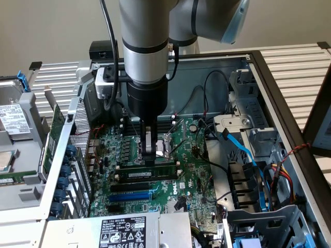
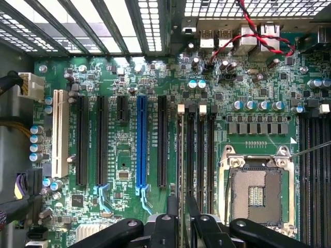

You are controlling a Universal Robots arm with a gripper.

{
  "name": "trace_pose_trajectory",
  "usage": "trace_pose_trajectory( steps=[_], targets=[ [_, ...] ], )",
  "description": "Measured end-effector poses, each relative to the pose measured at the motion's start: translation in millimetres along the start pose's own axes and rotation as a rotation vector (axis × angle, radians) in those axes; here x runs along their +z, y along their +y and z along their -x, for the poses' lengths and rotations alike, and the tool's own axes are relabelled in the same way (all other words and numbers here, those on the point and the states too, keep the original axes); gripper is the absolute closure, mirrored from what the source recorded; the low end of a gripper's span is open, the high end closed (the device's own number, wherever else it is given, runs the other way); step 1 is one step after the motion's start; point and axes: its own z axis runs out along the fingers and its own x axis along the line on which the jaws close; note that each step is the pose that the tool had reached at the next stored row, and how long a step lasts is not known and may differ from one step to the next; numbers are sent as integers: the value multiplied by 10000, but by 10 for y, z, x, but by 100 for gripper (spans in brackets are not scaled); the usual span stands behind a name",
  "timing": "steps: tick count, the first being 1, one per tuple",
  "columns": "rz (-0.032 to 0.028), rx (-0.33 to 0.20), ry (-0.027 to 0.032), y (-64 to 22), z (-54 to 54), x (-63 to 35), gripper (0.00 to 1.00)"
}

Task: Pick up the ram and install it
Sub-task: 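Press down the ram until it locks into place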

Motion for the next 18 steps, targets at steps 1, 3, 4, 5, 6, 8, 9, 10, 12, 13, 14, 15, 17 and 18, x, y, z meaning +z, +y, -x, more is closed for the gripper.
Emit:
trace_pose_trajectory(
  steps=[1, 3, 4, 5, 6, 8, 9, 10, 12, 13, 14, 15, 17, 18],
  targets=[
    [-1, 0, 14, 5, 1, 0, 81],
    [-1, 1, 58, 16, 8, -1, 88],
    [-3, 3, 86, 23, 13, 1, 90],
    [-5, 4, 130, 33, 22, 3, 90],
    [-7, 6, 182, 40, 35, 7, 90],
    [-12, 10, 284, 51, 79, 17, 90],
    [-21, 10, 307, 54, 102, 20, 90],
    [-29, 11, 325, 56, 117, 25, 90],
    [-47, 12, 348, 56, 121, 32, 90],
    [-55, 11, 354, 56, 121, 33, 90],
    [-64, 12, 354, 56, 121, 39, 90],
    [-71, 14, 356, 56, 122, 45, 90],
    [-75, 13, 361, 55, 121, 56, 90],
    [-76, 13, 365, 55, 121, 64, 90]
  ],
)
